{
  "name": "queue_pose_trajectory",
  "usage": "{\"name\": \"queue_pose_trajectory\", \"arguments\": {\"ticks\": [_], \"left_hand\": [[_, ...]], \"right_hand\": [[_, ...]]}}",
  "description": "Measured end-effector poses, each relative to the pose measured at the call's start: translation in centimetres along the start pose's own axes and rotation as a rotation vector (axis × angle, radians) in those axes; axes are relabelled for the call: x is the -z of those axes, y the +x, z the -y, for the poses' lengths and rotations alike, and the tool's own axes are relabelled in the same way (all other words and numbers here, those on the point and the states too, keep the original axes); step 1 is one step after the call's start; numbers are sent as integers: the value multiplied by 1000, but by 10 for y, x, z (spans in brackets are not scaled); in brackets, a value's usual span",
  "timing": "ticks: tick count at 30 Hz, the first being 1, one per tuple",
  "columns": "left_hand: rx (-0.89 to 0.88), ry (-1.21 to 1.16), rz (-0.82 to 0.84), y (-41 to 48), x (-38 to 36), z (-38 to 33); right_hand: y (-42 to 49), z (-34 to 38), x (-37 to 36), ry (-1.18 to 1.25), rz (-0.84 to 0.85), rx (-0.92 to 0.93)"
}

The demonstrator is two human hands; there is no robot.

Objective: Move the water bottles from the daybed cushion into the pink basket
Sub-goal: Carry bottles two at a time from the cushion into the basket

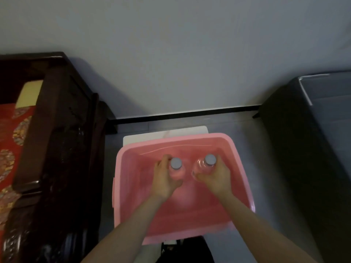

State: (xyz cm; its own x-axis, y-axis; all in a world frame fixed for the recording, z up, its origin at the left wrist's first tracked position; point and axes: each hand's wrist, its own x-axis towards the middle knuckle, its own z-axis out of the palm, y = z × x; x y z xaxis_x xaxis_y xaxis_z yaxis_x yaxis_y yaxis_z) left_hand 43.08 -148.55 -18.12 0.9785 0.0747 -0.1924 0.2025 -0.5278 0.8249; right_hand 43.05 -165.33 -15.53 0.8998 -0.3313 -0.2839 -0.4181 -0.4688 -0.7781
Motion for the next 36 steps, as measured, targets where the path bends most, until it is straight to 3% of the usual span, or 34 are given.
{"name": "queue_pose_trajectory", "arguments": {"ticks": [6,18,23,28,36], "left_hand": [[-83,76,12,25,-28,26],[-152,131,2,44,-53,30],[-105,226,26,35,-37,20],[-292,266,87,35,-16,4],[-270,246,103,41,-22,-5]], "right_hand": [[30,-17,-21,-29,-39,20],[38,-35,-20,-56,88,-11],[39,-20,0,-311,107,183],[45,-8,14,-500,197,377],[61,5,17,-629,157,479]]}}
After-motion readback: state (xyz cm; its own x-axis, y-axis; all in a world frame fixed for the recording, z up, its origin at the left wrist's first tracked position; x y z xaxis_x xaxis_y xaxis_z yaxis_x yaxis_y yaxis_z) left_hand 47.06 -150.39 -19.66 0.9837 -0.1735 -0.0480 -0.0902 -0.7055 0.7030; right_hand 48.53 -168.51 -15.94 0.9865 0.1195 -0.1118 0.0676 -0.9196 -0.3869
